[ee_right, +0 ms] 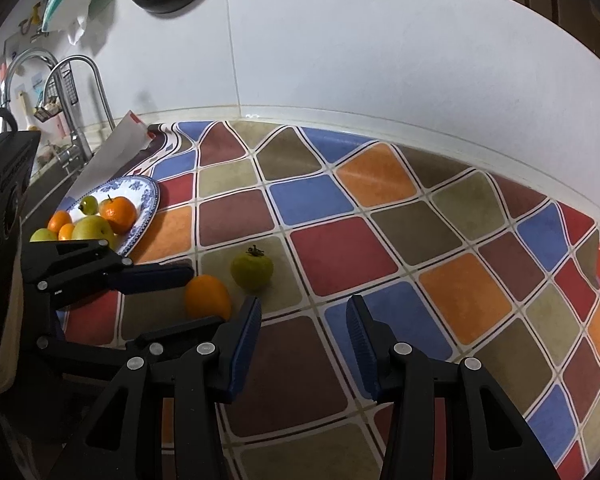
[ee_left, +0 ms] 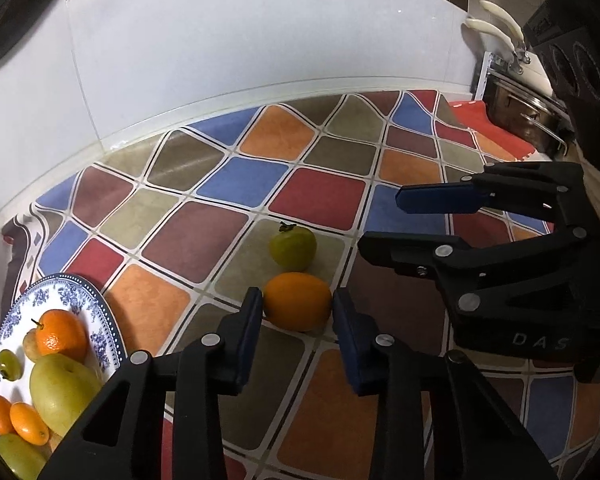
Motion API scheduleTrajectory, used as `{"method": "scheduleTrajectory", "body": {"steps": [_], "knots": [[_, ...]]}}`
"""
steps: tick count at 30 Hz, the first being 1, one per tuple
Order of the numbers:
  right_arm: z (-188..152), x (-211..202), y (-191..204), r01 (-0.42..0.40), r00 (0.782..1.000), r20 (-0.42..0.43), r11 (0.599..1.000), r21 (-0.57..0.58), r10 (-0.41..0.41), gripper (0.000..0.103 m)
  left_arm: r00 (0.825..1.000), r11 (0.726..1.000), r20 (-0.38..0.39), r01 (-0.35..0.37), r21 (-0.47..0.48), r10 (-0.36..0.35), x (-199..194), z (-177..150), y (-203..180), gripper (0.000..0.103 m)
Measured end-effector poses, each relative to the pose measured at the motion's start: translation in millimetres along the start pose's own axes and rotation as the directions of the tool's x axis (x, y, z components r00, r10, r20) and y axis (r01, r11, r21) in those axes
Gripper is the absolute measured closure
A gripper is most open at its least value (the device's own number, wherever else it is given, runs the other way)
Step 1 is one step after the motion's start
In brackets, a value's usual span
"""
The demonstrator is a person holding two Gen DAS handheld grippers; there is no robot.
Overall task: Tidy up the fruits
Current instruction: 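Grasp the orange with left tool while right tool grasps the green tomato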
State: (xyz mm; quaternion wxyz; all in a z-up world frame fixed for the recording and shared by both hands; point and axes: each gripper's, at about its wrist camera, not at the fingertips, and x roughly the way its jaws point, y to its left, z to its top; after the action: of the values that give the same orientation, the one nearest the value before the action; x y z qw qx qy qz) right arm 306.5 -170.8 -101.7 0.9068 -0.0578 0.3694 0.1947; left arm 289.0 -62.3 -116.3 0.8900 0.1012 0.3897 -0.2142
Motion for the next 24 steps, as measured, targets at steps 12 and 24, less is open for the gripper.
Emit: {"method": "scheduleTrajectory", "body": {"steps": [12, 24], "knots": [[9.1, 10.9, 12.2, -0.028, 1.000, 0.010, 1.000, -0.009, 0.029, 0.058, 0.993, 0.992, 0.039, -0.112, -0.051, 0.114, -25.3, -1.4, 25.5, 0.067], [20.5, 42.4, 26.3, -0.082, 0.996, -0.022, 0.997, 0.014, 0.082, 0.063, 0.987, 0.984, 0.047, -0.145, -0.100, 0.151, -31.7, -5.4, 43.7, 0.067]]}}
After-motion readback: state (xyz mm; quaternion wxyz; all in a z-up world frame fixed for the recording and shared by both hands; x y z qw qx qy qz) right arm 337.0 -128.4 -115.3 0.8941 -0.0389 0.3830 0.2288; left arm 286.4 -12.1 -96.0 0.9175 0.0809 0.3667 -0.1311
